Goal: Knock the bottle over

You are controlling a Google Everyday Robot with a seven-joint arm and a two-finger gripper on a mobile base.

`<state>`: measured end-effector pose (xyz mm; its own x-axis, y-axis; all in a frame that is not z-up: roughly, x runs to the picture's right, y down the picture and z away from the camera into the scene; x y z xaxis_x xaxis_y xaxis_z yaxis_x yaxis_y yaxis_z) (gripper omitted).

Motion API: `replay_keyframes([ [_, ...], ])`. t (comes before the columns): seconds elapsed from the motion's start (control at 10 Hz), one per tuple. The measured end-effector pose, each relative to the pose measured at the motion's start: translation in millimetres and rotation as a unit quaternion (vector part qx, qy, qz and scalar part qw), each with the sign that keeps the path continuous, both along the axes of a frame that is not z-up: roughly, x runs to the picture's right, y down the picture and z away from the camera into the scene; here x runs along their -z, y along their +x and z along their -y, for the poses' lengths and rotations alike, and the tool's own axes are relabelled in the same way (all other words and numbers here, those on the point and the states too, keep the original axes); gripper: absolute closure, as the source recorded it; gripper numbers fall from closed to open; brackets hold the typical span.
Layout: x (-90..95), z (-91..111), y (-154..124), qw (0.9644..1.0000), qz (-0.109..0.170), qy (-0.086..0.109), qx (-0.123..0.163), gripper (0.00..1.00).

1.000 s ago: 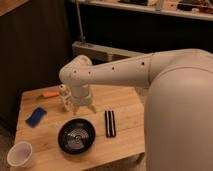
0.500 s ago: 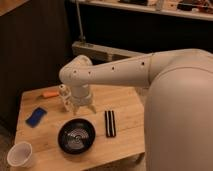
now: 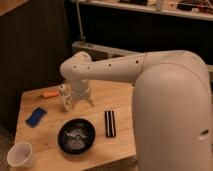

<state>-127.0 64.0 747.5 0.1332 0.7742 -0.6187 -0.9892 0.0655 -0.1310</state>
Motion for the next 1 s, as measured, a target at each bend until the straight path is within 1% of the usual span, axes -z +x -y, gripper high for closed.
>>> replay_keyframes([
  [0.1,-10.2,11.8,-8.7,0.9999,0.009,0.005,0.005,0.45],
  [0.2,-16.9,19.7,-18.1,0.9997,0.021,0.009,0.012,0.56],
  [0.3,-20.6,25.0,-19.4,0.9994,0.032,0.012,0.010,0.66],
  [0.5,-22.8,33.6,-12.0,0.9985,0.048,0.024,-0.009,0.88],
  [0.6,-22.2,34.9,-10.0,0.9983,0.050,0.027,-0.013,0.95],
  [0.7,-17.2,36.7,-7.7,0.9984,0.040,0.034,-0.020,1.00],
  [0.8,-13.6,37.4,-8.3,0.9983,0.036,0.040,-0.022,1.00],
  [1.0,4.6,39.7,-10.6,0.9971,0.042,0.055,-0.034,1.00],
])
